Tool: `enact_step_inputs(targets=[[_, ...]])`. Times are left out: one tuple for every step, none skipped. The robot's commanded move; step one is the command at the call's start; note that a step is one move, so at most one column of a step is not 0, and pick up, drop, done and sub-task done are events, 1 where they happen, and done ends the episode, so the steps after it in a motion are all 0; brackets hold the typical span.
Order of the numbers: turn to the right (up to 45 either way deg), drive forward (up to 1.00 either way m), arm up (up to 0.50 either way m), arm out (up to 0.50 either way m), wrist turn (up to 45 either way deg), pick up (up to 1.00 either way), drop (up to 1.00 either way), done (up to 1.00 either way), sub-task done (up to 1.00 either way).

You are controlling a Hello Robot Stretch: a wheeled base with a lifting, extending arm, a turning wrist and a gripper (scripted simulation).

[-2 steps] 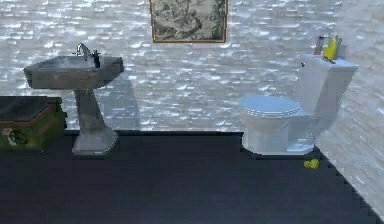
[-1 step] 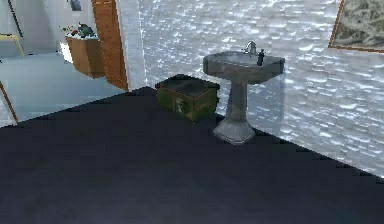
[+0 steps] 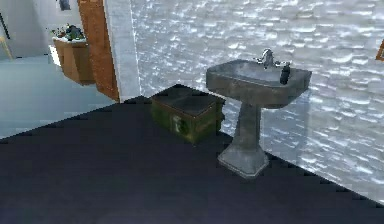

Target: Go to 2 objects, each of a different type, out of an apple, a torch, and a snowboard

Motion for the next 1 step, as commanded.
enact_step_inputs(targets=[[-36.0, 0.00, 0.00, 0.00, 0.0, 0.00, 0.00, 0.00, 0.00]])
